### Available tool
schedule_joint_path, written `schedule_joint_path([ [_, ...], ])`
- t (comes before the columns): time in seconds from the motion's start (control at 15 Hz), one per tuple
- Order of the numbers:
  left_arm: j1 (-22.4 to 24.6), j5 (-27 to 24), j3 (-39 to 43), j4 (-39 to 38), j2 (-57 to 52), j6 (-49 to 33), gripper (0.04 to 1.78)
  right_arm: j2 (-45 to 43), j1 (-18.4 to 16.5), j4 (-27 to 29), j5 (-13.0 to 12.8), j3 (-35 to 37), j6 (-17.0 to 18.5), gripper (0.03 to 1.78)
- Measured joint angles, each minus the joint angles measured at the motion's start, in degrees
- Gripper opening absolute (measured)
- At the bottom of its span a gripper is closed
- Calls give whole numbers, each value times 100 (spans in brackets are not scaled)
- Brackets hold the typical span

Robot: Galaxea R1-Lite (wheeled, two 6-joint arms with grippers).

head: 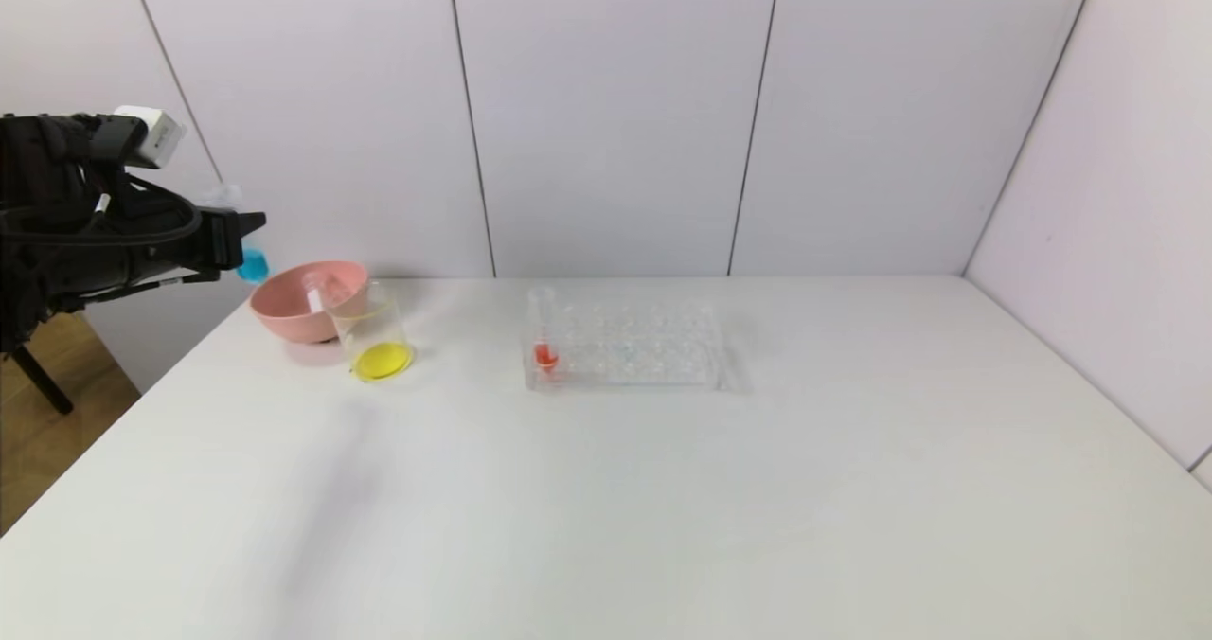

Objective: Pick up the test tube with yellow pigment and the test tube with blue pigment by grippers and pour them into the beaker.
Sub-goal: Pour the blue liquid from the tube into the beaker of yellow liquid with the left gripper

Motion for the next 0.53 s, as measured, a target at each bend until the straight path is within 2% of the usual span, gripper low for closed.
schedule_joint_path([
  [0.13,50,-382,-249,80,116,265,46,0,0,0,2,0,-2,171],
  [0.27,88,-596,-612,474,188,641,46,0,0,0,0,0,-2,171],
  [0.53,369,-1208,-1743,2170,293,2226,46,0,0,1,0,0,-2,171],
])
